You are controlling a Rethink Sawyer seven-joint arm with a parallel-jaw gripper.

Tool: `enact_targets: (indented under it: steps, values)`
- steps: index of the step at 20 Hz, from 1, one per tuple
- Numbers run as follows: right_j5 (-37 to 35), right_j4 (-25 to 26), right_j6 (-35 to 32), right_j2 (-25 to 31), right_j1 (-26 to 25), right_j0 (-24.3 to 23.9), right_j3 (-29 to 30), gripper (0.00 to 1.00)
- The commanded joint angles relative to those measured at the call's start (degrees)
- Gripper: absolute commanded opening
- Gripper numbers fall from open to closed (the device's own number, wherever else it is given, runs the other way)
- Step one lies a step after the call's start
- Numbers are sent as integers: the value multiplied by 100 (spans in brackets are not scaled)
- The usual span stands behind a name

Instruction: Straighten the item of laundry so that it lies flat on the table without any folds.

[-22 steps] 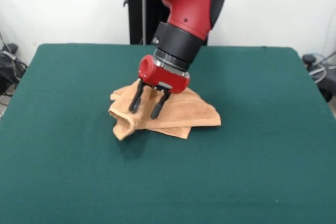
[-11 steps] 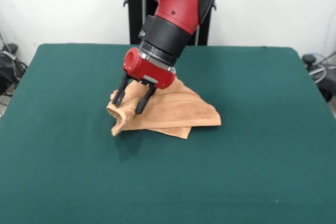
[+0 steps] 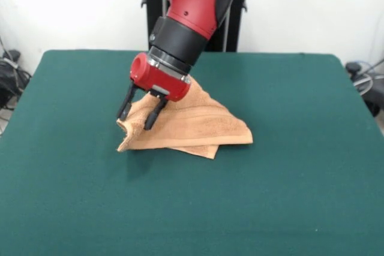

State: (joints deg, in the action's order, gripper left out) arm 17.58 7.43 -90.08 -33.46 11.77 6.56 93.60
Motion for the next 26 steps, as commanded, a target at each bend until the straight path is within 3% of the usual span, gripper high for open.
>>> enact_targets:
  steps: [1, 12, 13, 26]
  values:
    - [297, 165, -682, 359, 35, -115, -338, 100]
    - [258, 316, -828, 654, 219, -304, -257, 100]
    - [366, 263, -821, 582, 179, -252, -255, 0]
    - [581, 618, -928, 992, 415, -596, -183, 0]
